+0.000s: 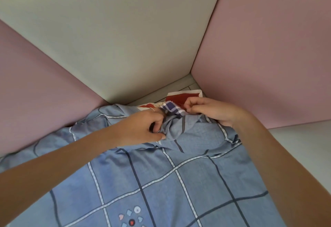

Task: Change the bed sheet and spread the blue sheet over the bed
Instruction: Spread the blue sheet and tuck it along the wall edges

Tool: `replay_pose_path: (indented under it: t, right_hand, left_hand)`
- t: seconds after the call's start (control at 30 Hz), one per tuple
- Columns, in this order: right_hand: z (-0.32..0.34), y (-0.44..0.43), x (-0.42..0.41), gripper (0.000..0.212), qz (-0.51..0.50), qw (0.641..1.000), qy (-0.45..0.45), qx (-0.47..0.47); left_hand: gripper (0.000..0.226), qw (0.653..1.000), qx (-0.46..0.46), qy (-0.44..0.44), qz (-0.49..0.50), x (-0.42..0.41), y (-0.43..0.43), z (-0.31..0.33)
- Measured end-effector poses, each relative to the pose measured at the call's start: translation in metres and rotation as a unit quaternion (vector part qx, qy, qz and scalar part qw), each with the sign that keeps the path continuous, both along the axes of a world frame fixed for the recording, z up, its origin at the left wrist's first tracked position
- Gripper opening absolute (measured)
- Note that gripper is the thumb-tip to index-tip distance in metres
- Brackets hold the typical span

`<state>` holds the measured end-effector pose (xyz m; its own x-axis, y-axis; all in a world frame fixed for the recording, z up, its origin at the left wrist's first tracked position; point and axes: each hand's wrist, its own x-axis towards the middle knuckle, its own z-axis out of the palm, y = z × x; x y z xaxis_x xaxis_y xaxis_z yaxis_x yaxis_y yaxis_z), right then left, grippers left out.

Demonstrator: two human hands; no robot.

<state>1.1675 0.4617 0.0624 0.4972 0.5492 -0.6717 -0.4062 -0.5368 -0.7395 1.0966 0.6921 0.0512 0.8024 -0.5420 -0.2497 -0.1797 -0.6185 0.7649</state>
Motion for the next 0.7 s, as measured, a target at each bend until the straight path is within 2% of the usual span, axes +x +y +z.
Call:
replay_pose_path:
  t: [0.17, 0.23, 0.33, 0.37, 0.43, 0.53, 0.6, 0.7]
  right_hand:
    - [-0.003, 0.000, 0.002, 0.017, -0.070, 0.996, 0.047, -0.011]
    - [-0.005, 0.001, 0.005, 0.032, -0.076, 0.995, 0.056, -0.018]
    - [-0.003, 0.004, 0.007, 0.048, -0.065, 0.994, 0.085, -0.008]
    - [-0.002, 0.004, 0.007, 0.053, -0.059, 0.995, 0.086, -0.006]
    - [-0.001, 0.003, 0.006, 0.067, -0.053, 0.995, 0.088, -0.003]
    - [-0.003, 0.002, 0.003, 0.086, -0.054, 0.994, 0.090, -0.012]
    - [-0.003, 0.003, 0.003, 0.077, -0.054, 0.995, 0.085, -0.019]
    - [-0.002, 0.003, 0.003, 0.055, -0.059, 0.995, 0.080, -0.021]
  left_hand:
    - [0.043, 0.996, 0.032, 0.081, 0.010, 0.019, 0.007, 0.020]
    - [0.040, 0.990, 0.056, 0.131, -0.015, 0.031, 0.011, 0.029]
    - [0.019, 0.978, 0.093, 0.160, -0.096, 0.041, 0.009, 0.036]
    - [0.032, 0.974, 0.100, 0.173, -0.108, 0.041, 0.004, 0.037]
    - [0.056, 0.971, 0.088, 0.197, -0.098, 0.034, -0.007, 0.033]
    - [0.043, 0.969, 0.006, 0.249, -0.006, 0.022, -0.021, 0.021]
    - [0.036, 0.959, 0.018, 0.282, 0.037, 0.018, -0.025, 0.015]
    - [0.025, 0.955, 0.034, 0.294, -0.007, 0.016, -0.027, 0.011]
